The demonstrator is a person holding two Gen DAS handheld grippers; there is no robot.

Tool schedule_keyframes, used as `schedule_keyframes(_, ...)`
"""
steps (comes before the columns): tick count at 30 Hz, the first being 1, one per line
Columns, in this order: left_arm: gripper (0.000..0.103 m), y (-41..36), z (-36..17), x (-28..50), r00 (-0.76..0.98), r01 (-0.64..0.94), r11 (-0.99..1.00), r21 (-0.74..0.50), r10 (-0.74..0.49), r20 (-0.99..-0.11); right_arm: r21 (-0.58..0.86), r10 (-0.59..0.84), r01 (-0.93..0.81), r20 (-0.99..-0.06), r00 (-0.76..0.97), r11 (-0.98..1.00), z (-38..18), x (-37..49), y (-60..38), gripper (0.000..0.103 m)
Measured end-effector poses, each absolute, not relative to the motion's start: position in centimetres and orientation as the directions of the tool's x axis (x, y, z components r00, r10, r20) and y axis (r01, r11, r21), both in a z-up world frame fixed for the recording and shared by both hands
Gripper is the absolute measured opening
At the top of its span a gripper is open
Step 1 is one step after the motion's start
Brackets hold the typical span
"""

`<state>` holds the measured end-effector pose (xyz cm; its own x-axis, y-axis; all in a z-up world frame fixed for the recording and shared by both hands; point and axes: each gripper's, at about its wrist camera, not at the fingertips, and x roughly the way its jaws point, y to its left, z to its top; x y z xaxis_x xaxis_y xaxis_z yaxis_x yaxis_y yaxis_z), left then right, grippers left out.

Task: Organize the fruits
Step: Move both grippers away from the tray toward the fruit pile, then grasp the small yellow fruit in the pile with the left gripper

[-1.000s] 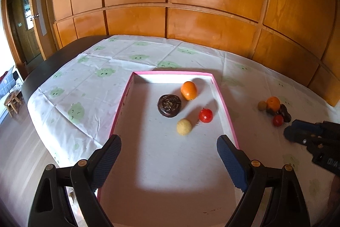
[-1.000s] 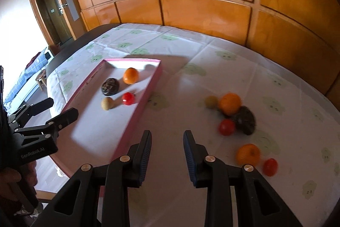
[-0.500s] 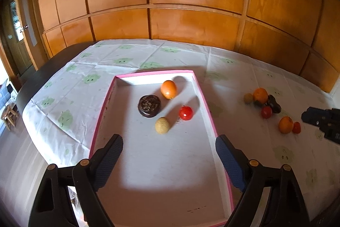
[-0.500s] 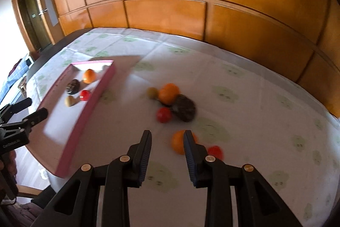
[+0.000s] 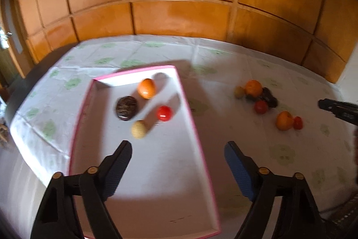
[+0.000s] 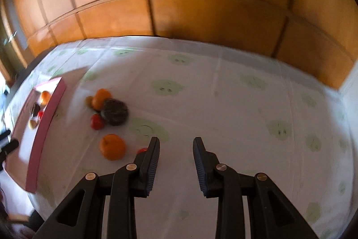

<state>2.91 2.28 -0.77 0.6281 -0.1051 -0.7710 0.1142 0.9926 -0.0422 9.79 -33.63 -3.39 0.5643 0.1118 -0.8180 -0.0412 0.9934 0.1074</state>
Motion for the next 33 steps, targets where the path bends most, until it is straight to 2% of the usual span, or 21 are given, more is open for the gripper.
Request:
schedule_keyframes(5, 0.049, -0.2, -0.6, 4.5, 0.574, 0.209, 0.972, -0.104, -0.208, -0.792, 0.168, 0.14, -0.002, -0.815, 0.563, 0.986, -3.2, 10.0, -34.8, 0.031)
schedule_keyframes(6, 0.047, -0.7, -0.5, 4.8, 0.571, 0.226, 0.969, -0.104, -0.218, -0.791, 0.18, 0.148, 0.002, -0.815, 0.561, 0.984, -3.2, 10.0, -34.9, 0.031)
schedule_keyframes(8, 0.034, -1.7, -0.4, 5.4, 0.56, 0.256, 0.96, -0.112, -0.242, -0.793, 0.202, 0.167, 0.001, -0.815, 0.555, 0.979, -3.2, 9.9, -35.0, 0.031)
schedule_keyframes(9, 0.032, -2.3, -0.4, 6.0, 0.55, 0.273, 0.955, -0.115, -0.253, -0.796, 0.205, 0.17, 0.0, -0.814, 0.555, 0.979, -3.2, 9.9, -35.0, 0.031)
schedule_keyframes(18, 0.03, -6.0, -2.5, 12.8, 0.46, 0.324, 0.943, -0.074, -0.225, -0.859, 0.235, 0.192, 0.004, -0.805, 0.561, 0.972, -2.6, 10.2, -35.0, 0.031)
schedule_keyframes(27, 0.03, -6.6, -3.8, 18.0, 0.405, 0.202, 0.953, -0.226, -0.291, -0.867, 0.25, 0.204, 0.01, -0.813, 0.545, 0.968, -2.8, 10.5, -35.1, 0.031)
schedule_keyframes(33, 0.03, -7.6, -5.4, 20.5, 0.38, 0.166, 0.954, -0.248, -0.295, -0.877, 0.247, 0.205, 0.004, -0.816, 0.54, 0.969, -2.8, 10.5, -35.0, 0.031)
